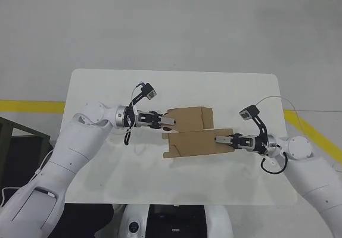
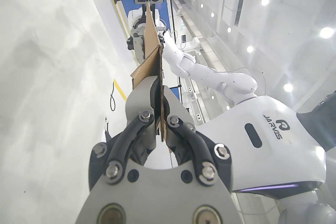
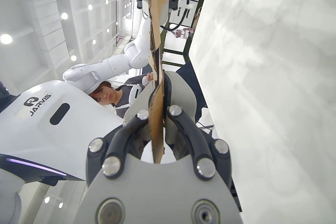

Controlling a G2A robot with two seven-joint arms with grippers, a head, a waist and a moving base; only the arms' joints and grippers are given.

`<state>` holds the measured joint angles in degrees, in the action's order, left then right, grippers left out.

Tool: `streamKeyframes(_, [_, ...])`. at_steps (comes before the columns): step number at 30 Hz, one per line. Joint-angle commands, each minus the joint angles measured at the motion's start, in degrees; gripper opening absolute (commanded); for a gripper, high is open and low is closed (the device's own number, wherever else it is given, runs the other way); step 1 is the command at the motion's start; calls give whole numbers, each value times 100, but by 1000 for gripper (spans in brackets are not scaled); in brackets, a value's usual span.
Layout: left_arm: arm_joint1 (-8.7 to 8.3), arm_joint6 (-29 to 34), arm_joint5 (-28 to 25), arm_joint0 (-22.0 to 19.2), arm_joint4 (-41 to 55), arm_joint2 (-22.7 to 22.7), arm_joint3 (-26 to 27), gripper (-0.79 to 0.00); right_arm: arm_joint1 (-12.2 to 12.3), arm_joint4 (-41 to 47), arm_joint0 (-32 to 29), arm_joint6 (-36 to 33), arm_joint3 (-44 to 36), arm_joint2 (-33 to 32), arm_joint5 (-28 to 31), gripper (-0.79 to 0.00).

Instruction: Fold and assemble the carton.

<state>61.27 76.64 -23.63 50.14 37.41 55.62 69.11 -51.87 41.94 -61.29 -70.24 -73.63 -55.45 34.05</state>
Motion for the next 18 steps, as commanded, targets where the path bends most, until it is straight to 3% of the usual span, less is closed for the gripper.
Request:
streamKeyframes(1, [2,17,8,7,27,23,21,-785,-1,-29,8,34,87,-5,34,0])
streamKeyframes(12, [-19,31,-99,86,-345,121,165,-785,117,-451,181,402,705,-417,401,0])
streamKeyframes(18, [-20,-87,-206,184,-597,111,223,-785,211,-472,312,444,505,-658,444,0])
